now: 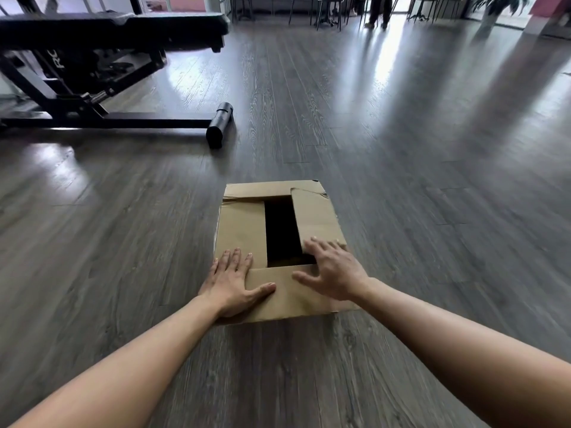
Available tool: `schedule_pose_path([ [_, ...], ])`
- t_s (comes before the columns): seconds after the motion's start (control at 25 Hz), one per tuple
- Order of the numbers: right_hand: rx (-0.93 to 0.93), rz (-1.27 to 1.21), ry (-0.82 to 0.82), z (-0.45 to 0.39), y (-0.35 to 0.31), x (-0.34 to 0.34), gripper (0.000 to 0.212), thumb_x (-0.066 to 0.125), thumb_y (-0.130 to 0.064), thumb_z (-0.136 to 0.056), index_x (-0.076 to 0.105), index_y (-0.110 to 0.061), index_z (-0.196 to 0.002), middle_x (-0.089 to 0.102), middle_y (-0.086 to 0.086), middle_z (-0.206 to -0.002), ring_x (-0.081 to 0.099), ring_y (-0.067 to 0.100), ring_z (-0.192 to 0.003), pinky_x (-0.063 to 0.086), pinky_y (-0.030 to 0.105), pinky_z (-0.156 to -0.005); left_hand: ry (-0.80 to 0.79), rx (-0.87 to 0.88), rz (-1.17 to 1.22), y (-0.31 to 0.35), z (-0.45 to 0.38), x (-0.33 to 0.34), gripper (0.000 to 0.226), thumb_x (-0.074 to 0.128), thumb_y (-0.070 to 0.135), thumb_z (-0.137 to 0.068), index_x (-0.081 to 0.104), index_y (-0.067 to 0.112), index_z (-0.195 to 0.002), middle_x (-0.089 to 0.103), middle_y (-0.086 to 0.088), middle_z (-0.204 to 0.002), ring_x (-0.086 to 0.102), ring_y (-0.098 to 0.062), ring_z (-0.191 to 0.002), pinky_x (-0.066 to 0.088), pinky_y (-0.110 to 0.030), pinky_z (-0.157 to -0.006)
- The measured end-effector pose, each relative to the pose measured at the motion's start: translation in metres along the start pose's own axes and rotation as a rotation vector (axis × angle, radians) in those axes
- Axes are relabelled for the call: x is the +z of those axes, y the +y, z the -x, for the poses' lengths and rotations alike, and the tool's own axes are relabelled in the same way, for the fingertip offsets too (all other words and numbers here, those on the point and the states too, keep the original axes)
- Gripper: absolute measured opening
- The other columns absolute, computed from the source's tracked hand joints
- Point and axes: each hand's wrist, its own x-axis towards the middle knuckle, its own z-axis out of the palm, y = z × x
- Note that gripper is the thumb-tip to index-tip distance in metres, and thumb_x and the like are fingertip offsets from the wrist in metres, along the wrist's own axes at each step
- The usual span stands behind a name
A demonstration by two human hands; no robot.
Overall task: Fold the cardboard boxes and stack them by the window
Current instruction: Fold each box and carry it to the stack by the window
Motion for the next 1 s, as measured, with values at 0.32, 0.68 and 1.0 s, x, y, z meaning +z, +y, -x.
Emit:
schedule_pose_path([
  [0.32,-0.045,0.006,-0.36,0.011,-0.008,0.01,0.143,0.046,-0.102,-0.05,-0.004,-0.024,-0.16,-0.007,0.005,-0.167,-0.015,0.022,-0.153,-0.01,0.047,-0.123,0.007,0.0,-0.006,-0.002,0.0,0.003,0.11,0.023,0.094,-0.075,-0.005,0.03,-0.16,-0.017,-0.002,-0.166,-0.02,-0.019,-0.152,-0.014,-0.039,-0.122],
  [0.68,0.029,-0.304,-0.492,-0.026,0.007,-0.049,0.105,0.081,-0.064,-0.067,0.033,-0.031,-0.154,0.048,-0.002,-0.151,0.05,0.016,-0.131,0.038,0.03,-0.109,-0.086,0.024,0.192,-0.001,-0.01,-0.073,0.105,0.033,0.094,-0.069,0.055,0.019,-0.14,0.049,-0.007,-0.15,0.048,-0.026,-0.132,0.038,-0.034,-0.106],
  [1.0,0.185,-0.088,0.122,-0.063,0.026,-0.074,0.116,0.051,-0.097,-0.053,0.047,-0.024,-0.144,0.066,-0.001,-0.129,0.059,0.024,-0.121,0.041,0.046,-0.104,0.468,0.068,0.254,-0.009,-0.034,-0.105,0.071,0.038,0.085,-0.08,0.071,0.029,-0.109,0.07,-0.001,-0.117,0.062,-0.022,-0.104,0.045,-0.034,-0.08],
])
